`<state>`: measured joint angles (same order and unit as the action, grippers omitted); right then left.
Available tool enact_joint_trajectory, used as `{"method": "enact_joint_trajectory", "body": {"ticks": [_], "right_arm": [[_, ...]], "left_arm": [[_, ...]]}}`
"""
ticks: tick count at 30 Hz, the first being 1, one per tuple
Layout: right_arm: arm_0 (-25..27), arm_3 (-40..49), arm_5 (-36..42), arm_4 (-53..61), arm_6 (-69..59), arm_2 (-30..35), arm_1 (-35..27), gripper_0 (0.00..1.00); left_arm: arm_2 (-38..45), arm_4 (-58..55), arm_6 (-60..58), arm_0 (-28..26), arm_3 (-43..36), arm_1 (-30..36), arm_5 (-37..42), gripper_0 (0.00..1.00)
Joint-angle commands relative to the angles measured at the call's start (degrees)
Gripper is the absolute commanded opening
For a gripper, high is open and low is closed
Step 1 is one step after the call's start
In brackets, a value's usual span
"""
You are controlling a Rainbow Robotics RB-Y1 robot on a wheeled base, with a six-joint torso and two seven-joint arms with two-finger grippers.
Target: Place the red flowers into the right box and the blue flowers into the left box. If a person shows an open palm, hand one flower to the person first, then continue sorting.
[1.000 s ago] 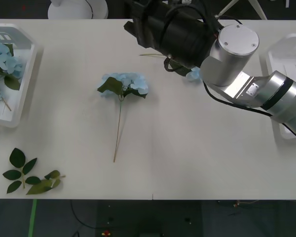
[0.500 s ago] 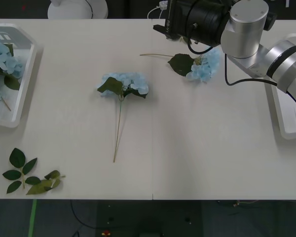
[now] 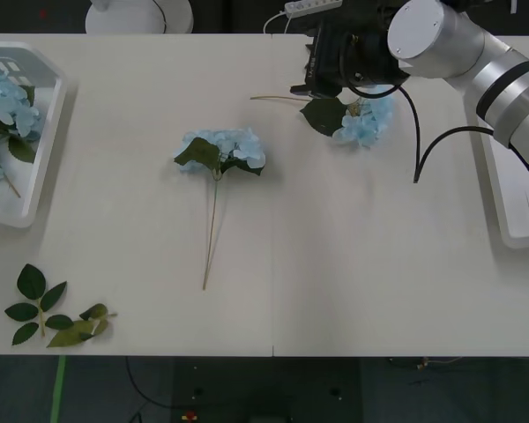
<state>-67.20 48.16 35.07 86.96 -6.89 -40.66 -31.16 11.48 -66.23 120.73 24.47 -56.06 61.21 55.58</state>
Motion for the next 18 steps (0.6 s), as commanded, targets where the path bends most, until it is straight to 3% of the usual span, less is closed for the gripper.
{"method": "enact_joint_trajectory", "body": {"ticks": [1,7,11,14,18], "right_arm": [[-3.99,-7.91,4.4,-17.52,-20.36,6.64,6.29,1.0],[-4.08,-13.8,3.96,-23.41,-23.44,8.4,8.92,1.0],[-4.17,-16.43,3.87,-23.94,-23.52,8.4,9.63,1.0],[-4.08,-17.31,3.87,-24.29,-23.52,8.4,9.71,1.0],[-4.17,-18.19,3.69,-24.64,-23.52,8.4,9.71,1.0]], "left_arm": [[-0.4,-6.72,-1.11,0.31,-7.84,3.47,5.68,1.0],[1.18,-14.54,-7.97,-4.87,-20.14,3.39,11.48,1.0],[1.71,-14.98,-21.76,-7.16,-31.04,1.1,18.33,1.0],[1.27,-9.01,-34.51,-7.25,-40.09,-3.65,23.08,1.0],[-1.81,-1.71,-41.45,-6.98,-47.39,-8.92,25.89,1.0]]}}
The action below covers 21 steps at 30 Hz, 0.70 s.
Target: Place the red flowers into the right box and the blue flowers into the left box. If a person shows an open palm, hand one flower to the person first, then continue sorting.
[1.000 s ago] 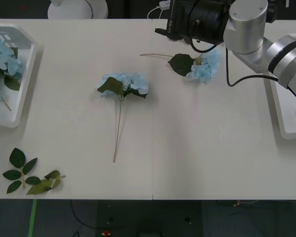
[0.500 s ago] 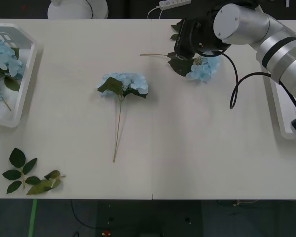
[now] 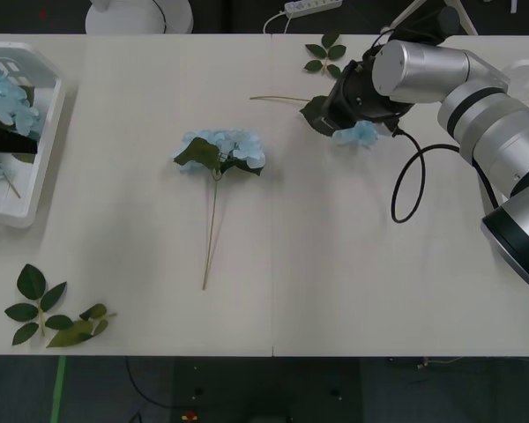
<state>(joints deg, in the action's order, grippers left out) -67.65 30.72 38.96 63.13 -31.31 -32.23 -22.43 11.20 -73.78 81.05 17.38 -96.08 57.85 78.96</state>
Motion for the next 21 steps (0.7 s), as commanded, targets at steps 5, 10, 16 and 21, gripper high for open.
{"method": "enact_joint_trajectory", "body": {"ticks": [5,10,16,21], "right_arm": [[-3.63,-4.0,-1.78,-1.52,1.78,-0.03,1.6,1.0],[-3.72,-6.11,-3.36,-3.01,2.75,-0.2,2.39,1.0],[-3.63,-7.6,-3.45,-4.51,3.8,-1.7,3.53,1.0],[-3.54,-9.54,-5.21,-4.95,4.24,-4.16,5.02,1.0]], "left_arm": [[-11.91,15.33,-10.39,2.31,-12.81,-12.06,1.11,1.0],[-23.07,26.67,-14.34,6.17,-12.64,-17.15,-0.56,1.0],[-34.85,33.17,-16.63,12.5,-6.92,-22.52,-3.46,1.0],[-39.59,37.56,-16.8,16.02,-0.95,-26.82,-5.83,1.0]]}}
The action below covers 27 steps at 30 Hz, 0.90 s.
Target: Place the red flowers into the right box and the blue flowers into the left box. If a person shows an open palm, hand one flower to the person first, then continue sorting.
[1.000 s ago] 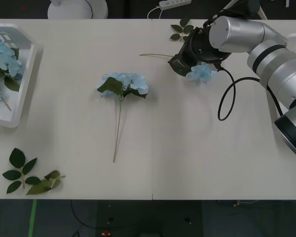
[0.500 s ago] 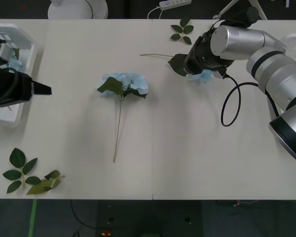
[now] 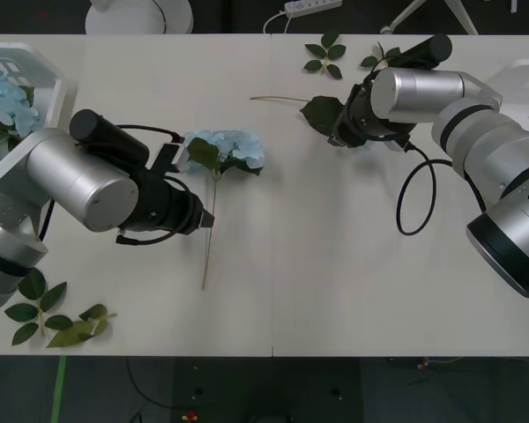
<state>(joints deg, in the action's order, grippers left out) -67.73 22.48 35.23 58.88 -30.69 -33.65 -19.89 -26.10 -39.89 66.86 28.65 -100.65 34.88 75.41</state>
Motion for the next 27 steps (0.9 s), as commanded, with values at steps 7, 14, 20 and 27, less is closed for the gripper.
{"method": "enact_joint_trajectory", "body": {"ticks": [7,14,20,27], "right_arm": [[-3.47,-1.91,-1.83,-0.7,4.15,-3.26,3.11,0.17],[-3.47,-1.91,1.51,-1.31,5.56,-3.26,3.11,0.01],[-3.47,-1.91,9.24,-1.93,11.71,-3.35,1.52,0.0],[-3.38,-1.91,22.95,-1.58,28.41,-5.02,-3.92,0.0]], "left_arm": [[-7.38,9.4,-0.5,8.61,14.34,-7.28,-11.25,1.0],[-14.15,9.13,-0.85,13.8,26.82,-10.01,-19.25,1.0],[-16.0,8.52,-0.67,15.47,31.74,-11.06,-18.63,1.0],[-17.58,13.7,0.29,16.43,31.83,-11.76,-13.36,1.0]]}}
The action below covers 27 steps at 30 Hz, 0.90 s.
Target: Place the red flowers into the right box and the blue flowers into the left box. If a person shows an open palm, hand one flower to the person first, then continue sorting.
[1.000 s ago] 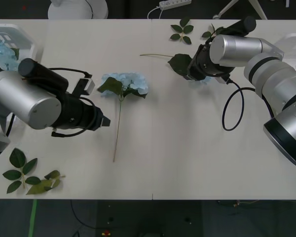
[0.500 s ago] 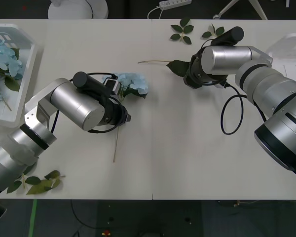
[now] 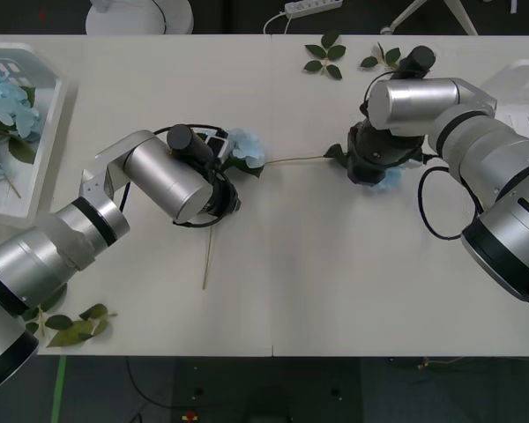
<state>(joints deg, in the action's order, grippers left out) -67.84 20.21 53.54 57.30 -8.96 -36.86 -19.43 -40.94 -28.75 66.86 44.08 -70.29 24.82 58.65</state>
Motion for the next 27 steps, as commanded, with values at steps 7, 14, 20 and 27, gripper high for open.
{"method": "enact_joint_trajectory", "body": {"ticks": [7,14,20,27], "right_arm": [[-3.26,0.44,15.37,1.41,24.16,-0.41,-10.72,0.0],[-3.35,1.32,18.36,2.99,32.6,1.88,-12.57,0.83],[-3.26,5.63,20.99,3.87,38.93,1.88,-13.36,1.0],[-3.26,11.52,22.4,4.4,47.45,1.62,-15.03,1.0]], "left_arm": [[-2.74,2.3,0.55,1.18,1.56,-1.8,5.78,1.0],[-2.74,1.77,0.37,1.09,1.82,-1.8,6.31,0.3],[-2.56,1.68,0.02,1.27,2.17,-1.18,6.22,0.0],[-0.54,0.63,-0.15,1.27,-0.46,1.81,5.95,0.0]]}}
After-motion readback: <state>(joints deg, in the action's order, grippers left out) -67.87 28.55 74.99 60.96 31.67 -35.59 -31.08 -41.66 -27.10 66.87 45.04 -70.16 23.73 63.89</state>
